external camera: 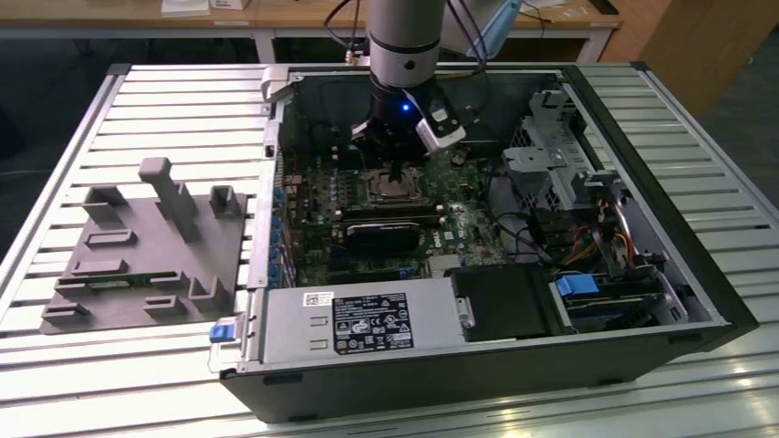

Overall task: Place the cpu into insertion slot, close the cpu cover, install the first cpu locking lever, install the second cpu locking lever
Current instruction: 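Close the cpu cover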

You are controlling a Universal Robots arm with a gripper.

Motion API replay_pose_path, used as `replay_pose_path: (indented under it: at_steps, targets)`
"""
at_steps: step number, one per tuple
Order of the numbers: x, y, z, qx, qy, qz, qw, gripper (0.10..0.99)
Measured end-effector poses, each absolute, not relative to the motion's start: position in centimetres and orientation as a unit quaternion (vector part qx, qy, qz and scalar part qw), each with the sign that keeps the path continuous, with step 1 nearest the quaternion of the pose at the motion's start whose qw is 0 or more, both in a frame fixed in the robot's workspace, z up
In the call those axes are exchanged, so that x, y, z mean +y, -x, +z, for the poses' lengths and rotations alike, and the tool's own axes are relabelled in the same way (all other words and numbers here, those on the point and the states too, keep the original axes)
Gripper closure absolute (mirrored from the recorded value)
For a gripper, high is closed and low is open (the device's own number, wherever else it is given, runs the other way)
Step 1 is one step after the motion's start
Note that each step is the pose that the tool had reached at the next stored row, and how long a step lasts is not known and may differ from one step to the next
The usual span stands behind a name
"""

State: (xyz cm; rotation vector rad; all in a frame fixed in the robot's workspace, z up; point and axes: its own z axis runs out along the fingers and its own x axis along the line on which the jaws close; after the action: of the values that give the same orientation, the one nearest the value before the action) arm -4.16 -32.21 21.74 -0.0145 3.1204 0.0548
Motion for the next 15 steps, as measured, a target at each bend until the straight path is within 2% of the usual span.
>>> replay_pose_path:
  at_steps: [15]
  targets:
    - [-32.21,4.16,22.51,0.999,-0.031,0.016,0.011,0.984]
